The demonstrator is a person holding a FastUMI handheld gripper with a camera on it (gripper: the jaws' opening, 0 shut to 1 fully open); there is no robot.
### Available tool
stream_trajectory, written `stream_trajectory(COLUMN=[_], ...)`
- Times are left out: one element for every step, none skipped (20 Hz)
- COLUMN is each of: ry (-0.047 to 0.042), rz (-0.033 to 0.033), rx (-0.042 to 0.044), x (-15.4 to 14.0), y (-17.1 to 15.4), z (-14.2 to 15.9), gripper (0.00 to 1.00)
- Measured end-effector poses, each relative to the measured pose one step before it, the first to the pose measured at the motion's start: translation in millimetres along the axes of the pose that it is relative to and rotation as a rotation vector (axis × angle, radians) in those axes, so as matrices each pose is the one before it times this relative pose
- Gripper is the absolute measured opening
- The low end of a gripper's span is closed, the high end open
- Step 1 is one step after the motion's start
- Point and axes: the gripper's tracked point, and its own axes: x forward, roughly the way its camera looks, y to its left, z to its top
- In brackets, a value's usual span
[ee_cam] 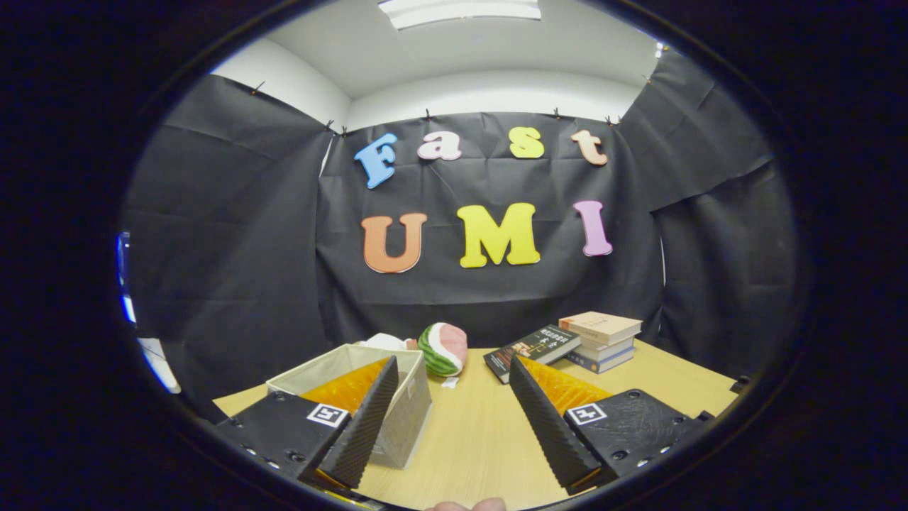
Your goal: Open the storage box then place both shoes into the box .Put the left shoe in first, then the right shoe, with the right side of both shoes facing outward in a uniform manner.
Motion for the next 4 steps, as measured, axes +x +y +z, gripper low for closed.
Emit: stream_trajectory(ry=[0.00305, -0.00041, -0.00282, -0.00088], rz=[0.00297, -0.00037, -0.00052, 0.00035], rx=[-0.01194, -0.00425, 0.00408, 0.00372], x=[0.34, 0.55, 0.63, -0.64], y=[0.55, 0.05, 0.75, 1.12], z=[-0.53, -0.06, 0.08, 0.45], gripper=[0.96, 0.96, 0.96, 0.96])
